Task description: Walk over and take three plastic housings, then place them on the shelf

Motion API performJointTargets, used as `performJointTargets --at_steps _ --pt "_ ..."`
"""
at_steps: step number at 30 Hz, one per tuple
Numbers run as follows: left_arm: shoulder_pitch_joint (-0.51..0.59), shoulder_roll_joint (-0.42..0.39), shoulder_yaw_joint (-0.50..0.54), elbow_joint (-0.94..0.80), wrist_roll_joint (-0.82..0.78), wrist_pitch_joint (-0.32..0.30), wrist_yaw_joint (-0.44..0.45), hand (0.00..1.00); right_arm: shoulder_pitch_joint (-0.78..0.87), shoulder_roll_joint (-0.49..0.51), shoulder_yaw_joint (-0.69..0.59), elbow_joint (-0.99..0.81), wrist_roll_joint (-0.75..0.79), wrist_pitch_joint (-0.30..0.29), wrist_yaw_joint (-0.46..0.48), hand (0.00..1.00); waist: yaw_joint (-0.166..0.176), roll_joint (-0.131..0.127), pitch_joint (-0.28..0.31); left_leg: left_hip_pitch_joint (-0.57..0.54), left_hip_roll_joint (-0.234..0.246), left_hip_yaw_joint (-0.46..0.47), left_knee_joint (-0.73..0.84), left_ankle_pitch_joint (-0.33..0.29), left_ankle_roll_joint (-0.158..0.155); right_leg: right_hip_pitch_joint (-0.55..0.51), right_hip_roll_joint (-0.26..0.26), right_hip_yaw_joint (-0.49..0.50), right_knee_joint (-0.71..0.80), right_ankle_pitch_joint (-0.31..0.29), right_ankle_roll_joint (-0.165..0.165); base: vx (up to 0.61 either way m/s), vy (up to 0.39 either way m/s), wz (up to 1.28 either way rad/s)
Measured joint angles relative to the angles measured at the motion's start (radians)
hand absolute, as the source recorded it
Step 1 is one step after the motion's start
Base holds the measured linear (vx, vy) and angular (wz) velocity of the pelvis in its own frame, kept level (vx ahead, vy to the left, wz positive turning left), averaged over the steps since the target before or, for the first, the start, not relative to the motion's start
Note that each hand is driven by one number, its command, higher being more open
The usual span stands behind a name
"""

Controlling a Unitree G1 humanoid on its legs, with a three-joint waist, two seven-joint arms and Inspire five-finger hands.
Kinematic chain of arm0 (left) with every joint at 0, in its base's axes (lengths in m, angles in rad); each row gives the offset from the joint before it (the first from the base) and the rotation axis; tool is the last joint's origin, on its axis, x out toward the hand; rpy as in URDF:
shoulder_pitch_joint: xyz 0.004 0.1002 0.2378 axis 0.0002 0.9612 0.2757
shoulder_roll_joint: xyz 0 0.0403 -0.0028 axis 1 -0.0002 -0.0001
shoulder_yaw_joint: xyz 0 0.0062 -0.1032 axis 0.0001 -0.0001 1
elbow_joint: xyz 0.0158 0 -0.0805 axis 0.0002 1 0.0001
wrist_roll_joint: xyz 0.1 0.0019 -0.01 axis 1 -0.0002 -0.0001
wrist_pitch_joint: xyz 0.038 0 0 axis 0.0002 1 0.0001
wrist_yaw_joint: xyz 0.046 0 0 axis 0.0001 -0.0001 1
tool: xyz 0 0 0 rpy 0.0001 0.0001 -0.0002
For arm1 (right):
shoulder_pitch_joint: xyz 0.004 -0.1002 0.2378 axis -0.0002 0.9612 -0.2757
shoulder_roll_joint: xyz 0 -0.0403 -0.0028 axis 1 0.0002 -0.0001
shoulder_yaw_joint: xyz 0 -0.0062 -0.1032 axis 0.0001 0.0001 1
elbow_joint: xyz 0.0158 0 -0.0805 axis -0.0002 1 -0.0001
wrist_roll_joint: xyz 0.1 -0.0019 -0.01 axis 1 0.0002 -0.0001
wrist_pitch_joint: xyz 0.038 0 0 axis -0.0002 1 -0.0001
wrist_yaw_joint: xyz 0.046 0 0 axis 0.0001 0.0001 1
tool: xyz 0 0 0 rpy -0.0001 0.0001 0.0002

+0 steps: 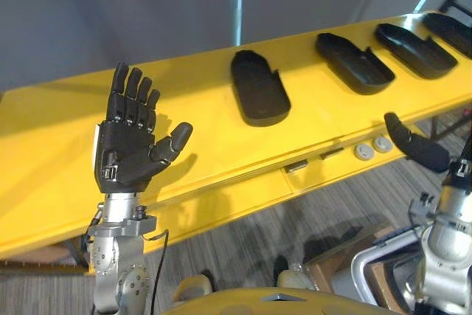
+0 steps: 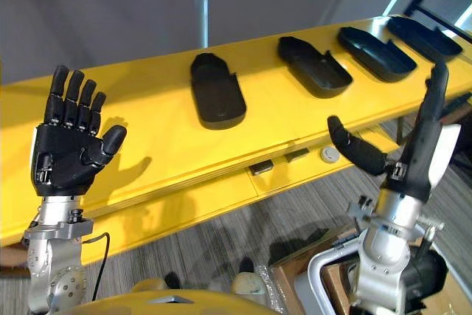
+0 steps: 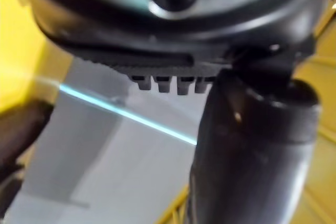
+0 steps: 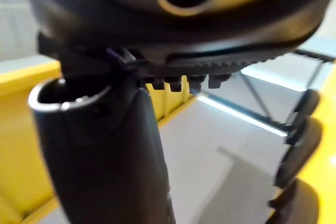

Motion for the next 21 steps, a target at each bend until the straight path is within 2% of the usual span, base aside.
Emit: performJointTargets --at_steps 4,7,10,12,16,18,19,20,21 --pt "-0.004 -0.008 -0.130 -0.012 -0.006 0.000 -0.054 1.00 0.137 0.078 0.020 -0.027 0.117 0.024 -0.002 1.00 -0.062 0.030 -0.023 0.047 0.025 0.099 -0.001 -0.021 -0.012 -0.010 0.028 0.093 -0.010 0.001 0.001 0.00 0.008 -0.68" --pt "-0.011 -0.007 -0.186 -0.012 -0.027 0.001 -0.068 1.00 0.214 0.083 0.008 -0.064 0.186 0.028 -0.001 1.00 -0.111 0.060 -0.044 0.074 0.046 0.173 -0.001 -0.033 -0.027 -0.030 0.050 0.162 -0.011 0.006 0.002 0.05 0.005 -0.81" --pt "-0.074 -0.002 -0.230 0.017 -0.041 0.001 -0.034 1.00 0.277 0.099 -0.004 -0.064 0.225 0.028 0.005 1.00 -0.145 0.067 -0.061 0.087 0.065 0.245 -0.003 -0.043 -0.040 -0.063 0.083 0.233 -0.015 0.016 -0.004 0.04 -0.026 -0.71" --pt "-0.139 0.015 -0.280 0.065 -0.035 0.001 0.031 1.00 0.308 0.133 0.003 -0.064 0.265 0.028 0.038 1.00 -0.171 0.062 -0.063 0.090 0.072 0.290 -0.004 -0.047 -0.047 -0.082 0.104 0.285 -0.034 0.038 -0.006 0.01 -0.041 -0.67" --pt "-0.168 0.023 -0.336 0.108 -0.026 0.004 0.123 1.00 0.320 0.143 0.042 -0.064 0.297 0.016 0.087 1.00 -0.194 0.061 -0.062 0.096 0.073 0.328 -0.010 -0.051 -0.051 -0.097 0.115 0.322 -0.047 0.050 -0.007 -0.02 -0.013 -0.37" --pt "-0.170 0.024 -0.352 0.111 -0.023 0.004 0.163 1.00 0.313 0.140 0.083 -0.064 0.332 0.008 0.112 1.00 -0.191 0.061 -0.062 0.091 0.068 0.329 -0.007 -0.051 -0.050 -0.108 0.117 0.329 -0.047 0.051 -0.007 -0.03 -0.020 -0.10" --pt "-0.170 0.026 -0.348 0.111 -0.016 0.004 0.185 1.00 0.299 0.139 0.120 -0.064 0.338 0.008 0.126 1.00 -0.181 0.066 -0.063 0.077 0.057 0.271 0.017 -0.051 -0.041 -0.115 0.118 0.336 -0.045 0.052 -0.009 -0.04 -0.022 -0.28" --pt "-0.164 0.029 -0.332 0.108 -0.001 0.004 0.211 1.00 0.279 0.133 0.169 -0.064 0.342 0.008 0.140 1.00 -0.149 0.058 -0.049 0.058 0.050 0.128 0.064 -0.060 -0.018 -0.120 0.123 0.364 -0.036 0.052 -0.014 -0.05 -0.017 -0.42" --pt "-0.155 0.030 -0.319 0.102 0.004 0.004 0.222 1.00 0.264 0.124 0.198 -0.064 0.344 0.008 0.152 1.00 -0.132 0.058 -0.039 0.046 0.047 0.057 0.094 -0.074 0.005 -0.126 0.132 0.380 -0.024 0.045 -0.023 -0.07 0.008 -0.70"
